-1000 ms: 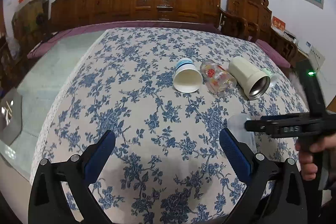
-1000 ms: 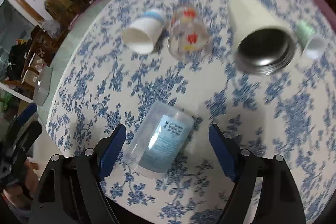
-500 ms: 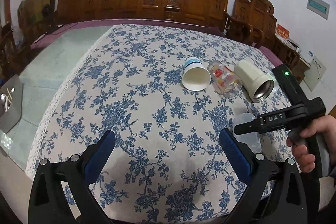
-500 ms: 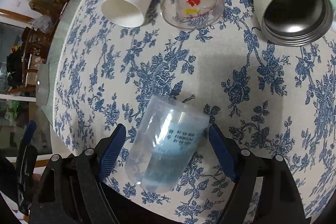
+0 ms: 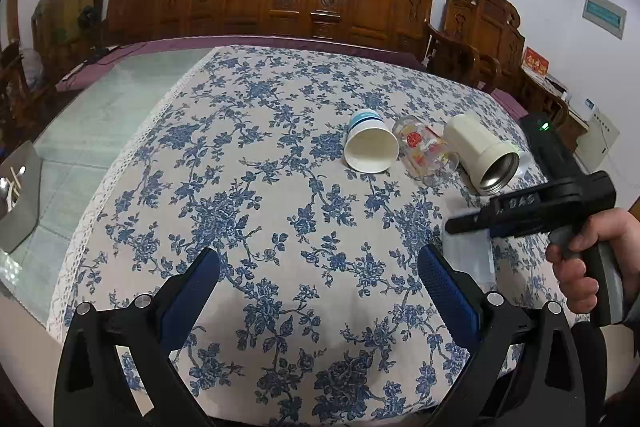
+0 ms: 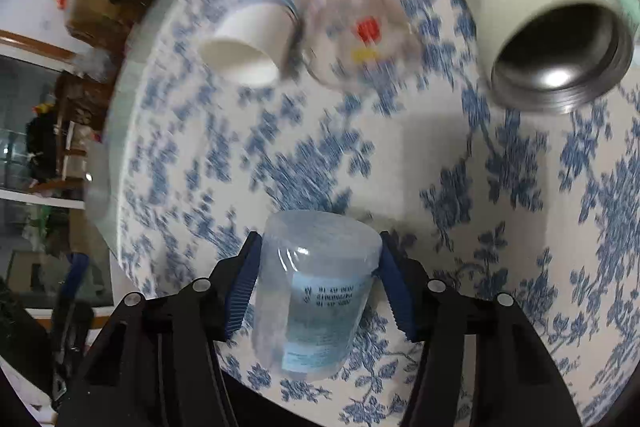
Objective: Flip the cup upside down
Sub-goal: 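Rotate the right gripper to turn the clear cup upside down, then lower the clear cup onto the tablecloth and open the right gripper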
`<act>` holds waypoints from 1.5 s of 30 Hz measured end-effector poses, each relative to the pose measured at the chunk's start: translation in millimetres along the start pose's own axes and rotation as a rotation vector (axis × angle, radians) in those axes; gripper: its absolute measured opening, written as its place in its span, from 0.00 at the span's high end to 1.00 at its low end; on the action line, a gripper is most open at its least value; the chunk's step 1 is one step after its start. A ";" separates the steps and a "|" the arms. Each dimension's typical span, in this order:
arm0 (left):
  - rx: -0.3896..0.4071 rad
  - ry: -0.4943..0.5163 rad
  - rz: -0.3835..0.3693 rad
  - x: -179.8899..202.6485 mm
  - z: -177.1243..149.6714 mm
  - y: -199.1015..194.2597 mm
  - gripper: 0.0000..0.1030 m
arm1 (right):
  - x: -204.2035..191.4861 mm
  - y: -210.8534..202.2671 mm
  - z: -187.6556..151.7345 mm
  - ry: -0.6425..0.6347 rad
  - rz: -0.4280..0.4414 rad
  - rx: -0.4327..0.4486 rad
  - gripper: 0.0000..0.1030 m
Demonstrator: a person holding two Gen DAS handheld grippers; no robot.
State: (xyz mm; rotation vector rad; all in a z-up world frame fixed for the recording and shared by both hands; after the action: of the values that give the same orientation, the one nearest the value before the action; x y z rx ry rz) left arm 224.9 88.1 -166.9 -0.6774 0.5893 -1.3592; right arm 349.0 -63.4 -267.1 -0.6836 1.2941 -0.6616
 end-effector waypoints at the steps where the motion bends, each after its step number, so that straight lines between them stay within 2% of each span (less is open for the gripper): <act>1: 0.000 0.001 0.001 0.6 -0.1 -0.1 0.08 | -2.3 -3.9 2.6 -0.022 -0.009 0.025 0.42; 5: 0.000 0.004 0.003 2.4 -0.8 0.0 0.08 | -18.4 -20.1 12.0 -0.201 -0.115 0.163 0.43; 12: 0.000 0.015 0.009 5.7 -0.3 0.2 0.08 | -29.5 -28.3 16.9 -0.416 -0.298 0.329 0.43; 16: 0.002 0.020 0.011 7.8 0.7 -0.9 0.08 | -33.6 -29.1 12.0 -0.494 -0.359 0.369 0.43; 27: 0.033 0.028 0.018 12.4 7.2 -12.8 0.08 | -34.9 -28.3 -9.1 -0.533 -0.372 0.390 0.43; 39: 0.056 0.059 0.029 22.7 5.8 -29.5 0.08 | -25.8 -23.6 -23.4 -0.493 -0.317 0.394 0.43; 43: 0.065 0.057 0.039 22.9 3.9 -35.9 0.08 | -24.5 -23.7 -26.1 -0.482 -0.289 0.399 0.31; 45: 0.071 0.057 0.043 22.9 3.5 -39.8 0.08 | -25.3 -26.2 -28.1 -0.479 -0.278 0.404 0.29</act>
State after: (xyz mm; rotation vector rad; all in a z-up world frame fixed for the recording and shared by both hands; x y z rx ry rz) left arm 203.5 62.6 -135.2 -0.5674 0.5949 -1.3561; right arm 315.8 -63.0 -235.1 -0.6397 0.6035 -0.8910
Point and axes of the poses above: each gripper's, at about its wrist camera, not at the fingertips, and y roughly the way its jaws point, x to its right, z to its top, the point moved 8 cm from there along y, roughly the way its jaws point, and after that the axes turned 10 degrees about z, right-handed, at the moved point
